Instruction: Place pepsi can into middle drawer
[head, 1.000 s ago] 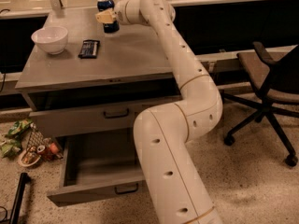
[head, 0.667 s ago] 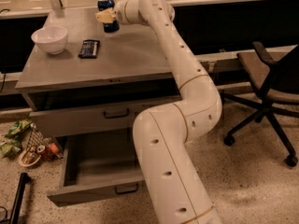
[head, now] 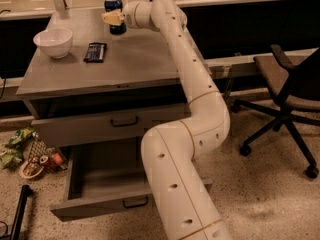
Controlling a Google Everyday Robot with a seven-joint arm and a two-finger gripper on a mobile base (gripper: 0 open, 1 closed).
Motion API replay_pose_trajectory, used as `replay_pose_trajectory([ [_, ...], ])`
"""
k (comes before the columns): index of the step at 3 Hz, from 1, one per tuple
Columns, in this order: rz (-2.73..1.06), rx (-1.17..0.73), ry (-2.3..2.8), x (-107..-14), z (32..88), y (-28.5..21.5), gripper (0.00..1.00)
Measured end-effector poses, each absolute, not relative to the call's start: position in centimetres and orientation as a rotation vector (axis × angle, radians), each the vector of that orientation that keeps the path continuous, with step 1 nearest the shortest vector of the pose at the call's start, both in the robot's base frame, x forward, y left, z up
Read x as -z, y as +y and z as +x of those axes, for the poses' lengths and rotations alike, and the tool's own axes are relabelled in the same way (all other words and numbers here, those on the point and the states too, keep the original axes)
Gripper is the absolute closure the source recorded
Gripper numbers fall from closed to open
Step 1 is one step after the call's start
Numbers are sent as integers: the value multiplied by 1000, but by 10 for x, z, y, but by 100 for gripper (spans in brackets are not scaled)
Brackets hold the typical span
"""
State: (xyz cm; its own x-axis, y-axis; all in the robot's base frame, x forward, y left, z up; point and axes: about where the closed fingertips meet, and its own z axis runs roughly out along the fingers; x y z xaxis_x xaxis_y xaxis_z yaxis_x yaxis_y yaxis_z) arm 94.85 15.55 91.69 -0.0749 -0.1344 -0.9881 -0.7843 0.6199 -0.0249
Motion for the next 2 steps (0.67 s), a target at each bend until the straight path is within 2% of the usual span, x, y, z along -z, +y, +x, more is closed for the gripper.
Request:
replay_pose_trajectory([
  [2,-748,-612,1637,-953,925,122,100],
])
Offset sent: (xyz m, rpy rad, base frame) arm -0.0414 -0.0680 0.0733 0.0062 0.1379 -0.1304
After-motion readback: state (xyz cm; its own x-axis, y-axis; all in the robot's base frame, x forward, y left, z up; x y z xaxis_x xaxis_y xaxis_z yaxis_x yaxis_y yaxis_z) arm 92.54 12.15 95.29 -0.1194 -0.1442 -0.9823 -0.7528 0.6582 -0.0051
